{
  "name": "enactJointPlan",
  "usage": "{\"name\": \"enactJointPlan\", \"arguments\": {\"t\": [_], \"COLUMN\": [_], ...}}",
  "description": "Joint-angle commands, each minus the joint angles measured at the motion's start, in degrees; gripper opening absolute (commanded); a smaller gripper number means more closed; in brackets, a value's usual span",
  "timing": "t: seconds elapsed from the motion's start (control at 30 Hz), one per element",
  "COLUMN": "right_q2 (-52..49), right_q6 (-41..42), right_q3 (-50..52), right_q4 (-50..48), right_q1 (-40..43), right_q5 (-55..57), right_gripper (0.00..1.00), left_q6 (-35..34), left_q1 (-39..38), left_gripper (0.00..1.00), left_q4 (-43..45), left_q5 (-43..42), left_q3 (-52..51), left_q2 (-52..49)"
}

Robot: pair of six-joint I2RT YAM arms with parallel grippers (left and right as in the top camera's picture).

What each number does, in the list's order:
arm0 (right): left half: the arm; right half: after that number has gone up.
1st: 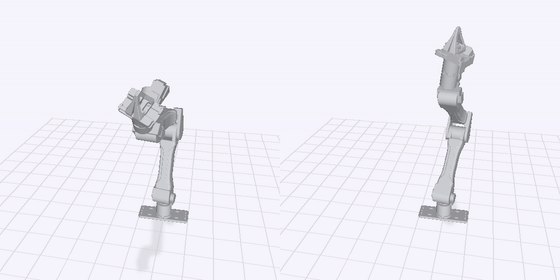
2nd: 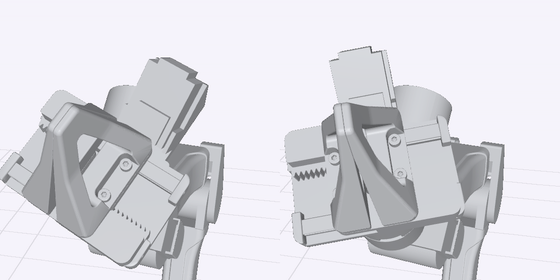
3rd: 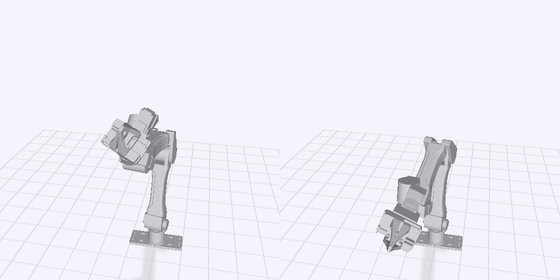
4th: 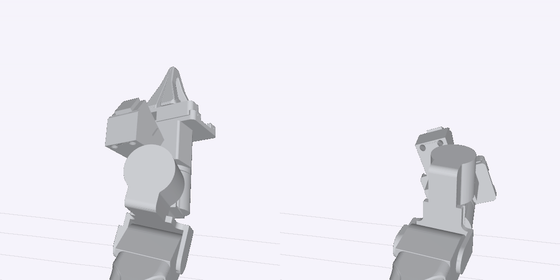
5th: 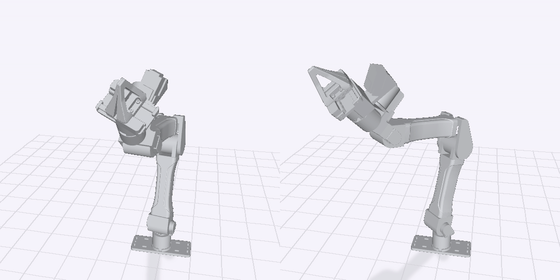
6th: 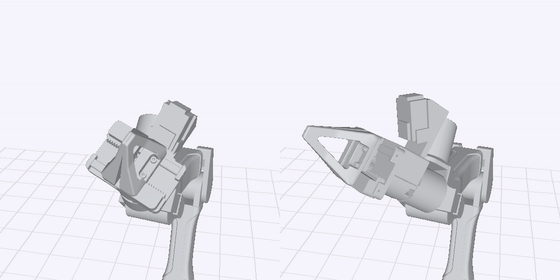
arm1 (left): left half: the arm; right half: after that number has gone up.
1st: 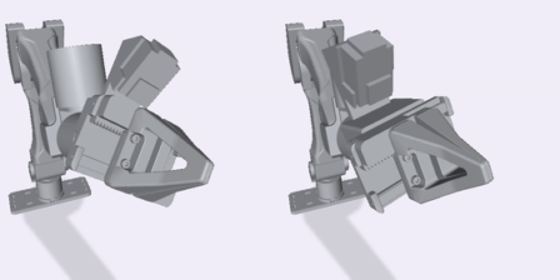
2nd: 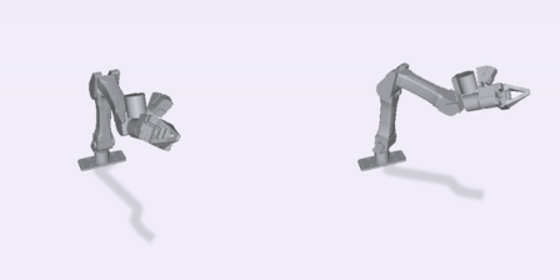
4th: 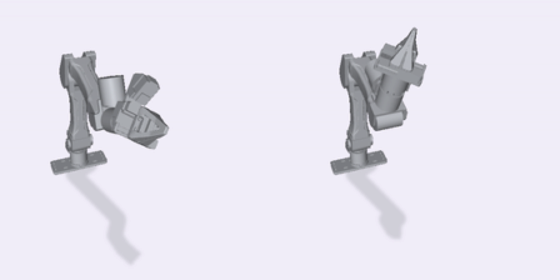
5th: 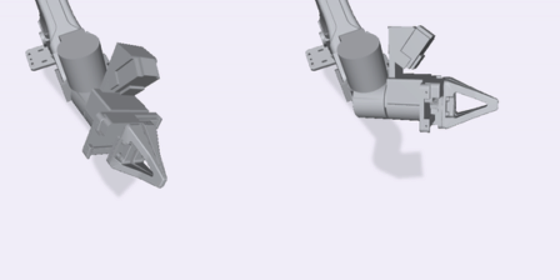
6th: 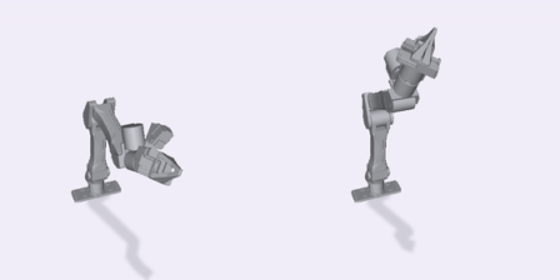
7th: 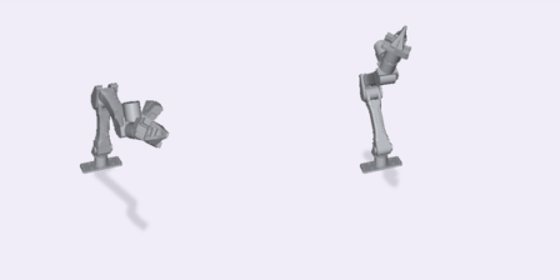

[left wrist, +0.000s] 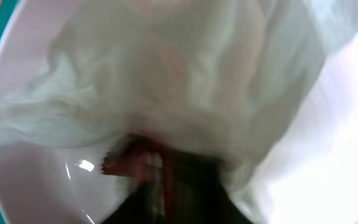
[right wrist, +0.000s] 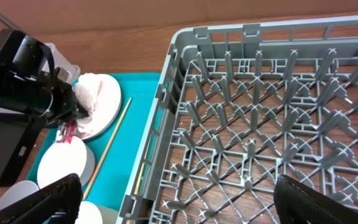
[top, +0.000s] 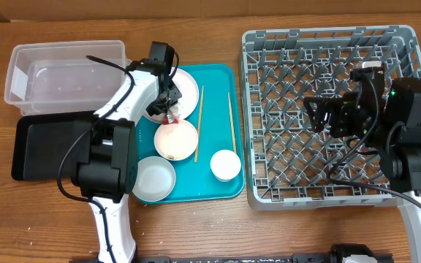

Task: Sort waste into correct bins and load items into the dishwasher
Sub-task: 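Reach the left gripper to the plate and grasp the red wrapper and tissue, then carry the wrapper and tissue left and drop them into the clear bin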

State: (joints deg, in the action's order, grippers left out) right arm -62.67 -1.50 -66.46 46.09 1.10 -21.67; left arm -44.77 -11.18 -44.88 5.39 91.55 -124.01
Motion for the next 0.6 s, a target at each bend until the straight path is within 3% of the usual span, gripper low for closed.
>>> {"name": "enactJointPlan", "arguments": {"t": [0.0,0.33,0.57], "right_q2": [0.17,0.17,0.17], "right_q6": [0.17,0.17,0.17], "right_q3": [-1.86,-1.86,-1.86], "right_q4": [-0.28,-0.31,-0.33], "right_q1": [0.24,0.24,0.24], "right_q5": [-0.31,-0.33,-0.52], "right_gripper": [1.0,1.0,1.0], "left_q6": [2.67,6.05,6.01], "left_q1": [0.0,0.74,6.05], "left_gripper": [0.04,0.04,0.04], "left_q4": [-0.17,-22.14,-36.17], "left_q5": [-0.79,-2.89,-3.52], "left_q3": [1.29,26.25,43.93], "left_q2": [-1.88,-1.86,-1.86]}}
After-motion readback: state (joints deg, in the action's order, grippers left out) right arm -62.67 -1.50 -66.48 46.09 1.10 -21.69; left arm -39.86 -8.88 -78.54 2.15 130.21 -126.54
